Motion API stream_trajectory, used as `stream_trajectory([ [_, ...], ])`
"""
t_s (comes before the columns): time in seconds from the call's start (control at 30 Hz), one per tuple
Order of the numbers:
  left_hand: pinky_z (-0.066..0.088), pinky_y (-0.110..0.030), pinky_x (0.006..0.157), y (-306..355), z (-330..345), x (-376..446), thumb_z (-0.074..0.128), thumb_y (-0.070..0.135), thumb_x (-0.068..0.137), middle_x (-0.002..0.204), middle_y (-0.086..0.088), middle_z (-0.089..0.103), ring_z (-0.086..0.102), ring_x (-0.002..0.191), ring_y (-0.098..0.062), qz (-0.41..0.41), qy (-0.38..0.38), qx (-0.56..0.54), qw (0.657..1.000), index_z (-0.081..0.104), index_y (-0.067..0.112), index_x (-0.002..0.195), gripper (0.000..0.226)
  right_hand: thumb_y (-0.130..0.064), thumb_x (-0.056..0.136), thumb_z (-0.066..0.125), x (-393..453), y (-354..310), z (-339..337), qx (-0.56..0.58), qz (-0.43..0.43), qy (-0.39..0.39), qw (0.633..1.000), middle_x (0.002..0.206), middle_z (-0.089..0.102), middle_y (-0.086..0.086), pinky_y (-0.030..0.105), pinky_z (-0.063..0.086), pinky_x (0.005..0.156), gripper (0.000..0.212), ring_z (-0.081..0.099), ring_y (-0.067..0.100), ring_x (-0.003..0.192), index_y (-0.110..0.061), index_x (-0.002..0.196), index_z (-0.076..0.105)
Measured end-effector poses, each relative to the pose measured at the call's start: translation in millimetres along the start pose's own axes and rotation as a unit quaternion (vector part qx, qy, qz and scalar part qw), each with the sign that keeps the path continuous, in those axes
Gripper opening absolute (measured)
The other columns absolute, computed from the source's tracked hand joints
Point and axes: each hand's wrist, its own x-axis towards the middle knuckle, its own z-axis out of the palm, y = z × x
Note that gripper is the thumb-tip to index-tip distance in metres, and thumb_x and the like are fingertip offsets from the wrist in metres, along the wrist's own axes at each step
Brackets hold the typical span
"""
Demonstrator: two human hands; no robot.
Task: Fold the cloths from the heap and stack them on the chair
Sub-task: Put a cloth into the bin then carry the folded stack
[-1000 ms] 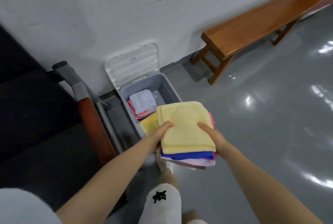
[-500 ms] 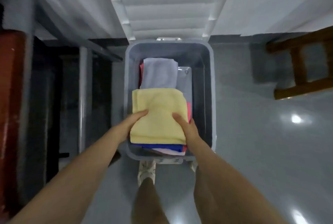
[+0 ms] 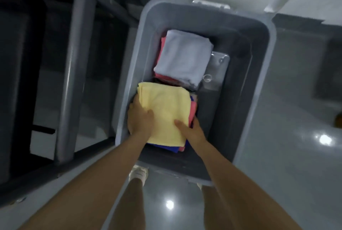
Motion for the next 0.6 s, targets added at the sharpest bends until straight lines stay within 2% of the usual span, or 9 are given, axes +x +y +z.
stream_trajectory([
  [0.1,0.036,-0.046,0.109,24.0,-20.5,-12.4,0.058,0.016,0.09,0.152,-0.011,0.033,0.034,0.138,-0.031,-0.007,0.002,0.011,1.0,0.023,0.015,0.151,0.07,-0.055,0.076,0.075,-15.1,-18.8,-17.3,-0.024,-0.022,-0.006,0.999,0.141,0.045,-0.009,0.041,0.04,0.108,0.091,0.045,0.018,0.131,-0.023,0.15,0.031],
  [0.17,0.033,-0.045,0.11,48.4,-43.2,-17.1,0.056,0.015,0.091,0.152,-0.013,0.031,0.031,0.138,-0.032,0.008,0.003,0.005,1.0,0.026,0.013,0.151,0.067,-0.052,0.083,0.07,-31.4,-45.2,-32.9,-0.035,-0.047,0.004,0.998,0.136,0.049,-0.004,0.03,0.042,0.099,0.079,0.047,0.018,0.126,-0.02,0.147,0.035],
  [0.23,0.035,-0.044,0.109,73.5,-65.0,-8.1,0.053,0.015,0.093,0.148,-0.016,0.035,0.036,0.135,-0.033,0.015,0.007,-0.016,1.0,0.031,0.012,0.149,0.061,-0.042,0.093,0.06,-45.5,-78.8,-50.8,-0.039,-0.057,0.033,0.997,0.134,0.05,0.004,0.021,0.036,0.087,0.067,0.048,0.019,0.124,-0.013,0.147,0.033],
  [0.3,0.043,-0.046,0.102,106.7,-90.6,5.9,0.051,0.016,0.092,0.137,-0.016,0.048,0.049,0.123,-0.034,0.017,-0.001,-0.071,0.997,0.042,0.013,0.143,0.052,-0.037,0.096,0.057,-63.4,-118.7,-74.9,-0.026,-0.087,0.082,0.992,0.135,0.053,0.008,0.023,0.037,0.091,0.057,0.051,0.024,0.125,-0.01,0.144,0.041],
  [0.37,0.049,-0.044,0.096,157.4,-123.9,16.0,0.05,0.016,0.093,0.119,-0.015,0.061,0.06,0.108,-0.031,0.001,-0.016,-0.162,0.987,0.058,0.013,0.126,0.035,-0.028,0.097,0.055,-83.5,-174.7,-100.7,0.032,-0.153,0.14,0.978,0.11,0.067,0.007,0.035,0.048,0.091,0.028,0.062,0.024,0.105,-0.013,0.119,0.061],
  [0.4,0.053,-0.04,0.09,184.4,-140.7,19.9,0.05,0.016,0.094,0.106,-0.014,0.065,0.065,0.096,-0.027,-0.01,-0.033,-0.224,0.974,0.064,0.013,0.11,0.022,-0.023,0.097,0.054,-93.1,-205.8,-114.5,0.097,-0.18,0.172,0.964,0.089,0.069,0.004,0.038,0.051,0.081,0.014,0.065,0.02,0.086,-0.015,0.1,0.065],
  [0.47,0.054,-0.028,0.066,242.5,-175.8,24.3,0.049,0.014,0.097,0.081,-0.007,0.062,0.063,0.064,-0.015,-0.021,-0.084,-0.356,0.93,0.061,0.017,0.086,0.016,-0.015,0.096,0.053,-114.2,-277.6,-144.4,0.273,-0.197,0.219,0.916,0.064,0.061,-0.001,0.031,0.047,0.059,0.017,0.059,0.013,0.057,-0.016,0.08,0.058],
  [0.53,0.046,-0.023,0.057,286.9,-204.7,28.9,0.047,0.015,0.099,0.078,-0.003,0.057,0.054,0.058,-0.012,-0.005,-0.094,-0.428,0.899,0.057,0.016,0.092,0.013,-0.015,0.096,0.052,-141.1,-343.0,-169.0,0.326,-0.234,0.249,0.881,0.074,0.059,0.001,0.023,0.047,0.055,0.008,0.059,0.011,0.059,-0.014,0.089,0.056],
  [0.6,0.048,-0.025,0.062,318.0,-225.3,38.2,0.045,0.018,0.099,0.084,-0.002,0.055,0.054,0.065,-0.014,0.023,-0.085,-0.434,0.897,0.053,0.014,0.114,0.017,-0.019,0.095,0.051,-154.6,-386.7,-180.7,0.263,-0.278,0.267,0.885,0.084,0.059,0.0,0.024,0.051,0.062,0.014,0.06,0.013,0.069,-0.016,0.108,0.056],
])
